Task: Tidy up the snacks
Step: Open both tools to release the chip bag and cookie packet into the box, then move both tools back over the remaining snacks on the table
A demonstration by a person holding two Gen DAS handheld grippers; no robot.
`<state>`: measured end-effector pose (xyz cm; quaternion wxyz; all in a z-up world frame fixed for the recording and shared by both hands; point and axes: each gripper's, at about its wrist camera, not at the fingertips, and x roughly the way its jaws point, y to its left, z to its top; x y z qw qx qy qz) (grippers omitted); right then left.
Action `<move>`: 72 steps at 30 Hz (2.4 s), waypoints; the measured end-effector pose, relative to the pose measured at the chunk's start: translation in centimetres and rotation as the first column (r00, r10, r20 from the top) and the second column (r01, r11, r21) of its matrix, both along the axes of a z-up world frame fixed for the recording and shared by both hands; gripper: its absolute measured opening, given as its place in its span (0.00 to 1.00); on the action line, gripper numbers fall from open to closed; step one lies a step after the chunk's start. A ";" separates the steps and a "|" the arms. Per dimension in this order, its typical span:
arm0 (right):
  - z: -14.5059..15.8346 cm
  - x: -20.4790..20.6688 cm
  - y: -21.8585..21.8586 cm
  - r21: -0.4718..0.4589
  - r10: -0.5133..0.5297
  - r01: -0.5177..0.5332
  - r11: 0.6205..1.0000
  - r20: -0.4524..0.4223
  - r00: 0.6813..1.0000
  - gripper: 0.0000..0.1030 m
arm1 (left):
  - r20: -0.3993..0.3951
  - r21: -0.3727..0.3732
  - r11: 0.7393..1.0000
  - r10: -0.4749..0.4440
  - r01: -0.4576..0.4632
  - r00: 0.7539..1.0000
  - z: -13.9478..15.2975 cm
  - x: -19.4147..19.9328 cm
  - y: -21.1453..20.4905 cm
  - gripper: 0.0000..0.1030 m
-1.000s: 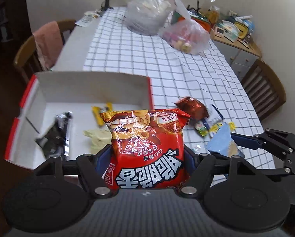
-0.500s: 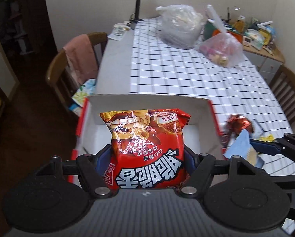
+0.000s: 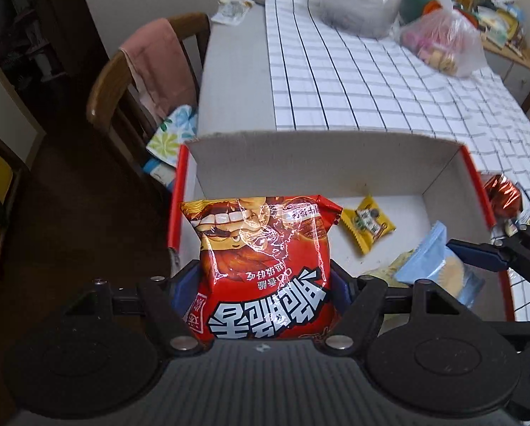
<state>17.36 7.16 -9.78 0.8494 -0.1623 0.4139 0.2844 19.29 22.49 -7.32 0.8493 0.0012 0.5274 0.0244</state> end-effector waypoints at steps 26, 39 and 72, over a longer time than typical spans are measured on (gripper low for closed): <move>-1.3 -0.7 0.4 0.018 -0.017 0.018 1.000 -0.036 0.999 0.65 | -0.116 0.007 0.999 -0.052 0.053 0.992 -4.2 0.3 -1.1 0.71; 2.4 -2.5 -3.2 0.132 -0.046 0.046 0.990 -0.008 0.999 0.81 | -0.024 -0.030 0.998 -0.053 0.053 0.998 -0.7 -2.1 -1.6 0.71; 5.9 -5.5 -25.0 0.211 -0.100 0.085 0.974 0.063 0.993 0.96 | 0.209 -0.200 0.937 -0.244 0.285 0.947 4.3 -7.0 -19.6 0.89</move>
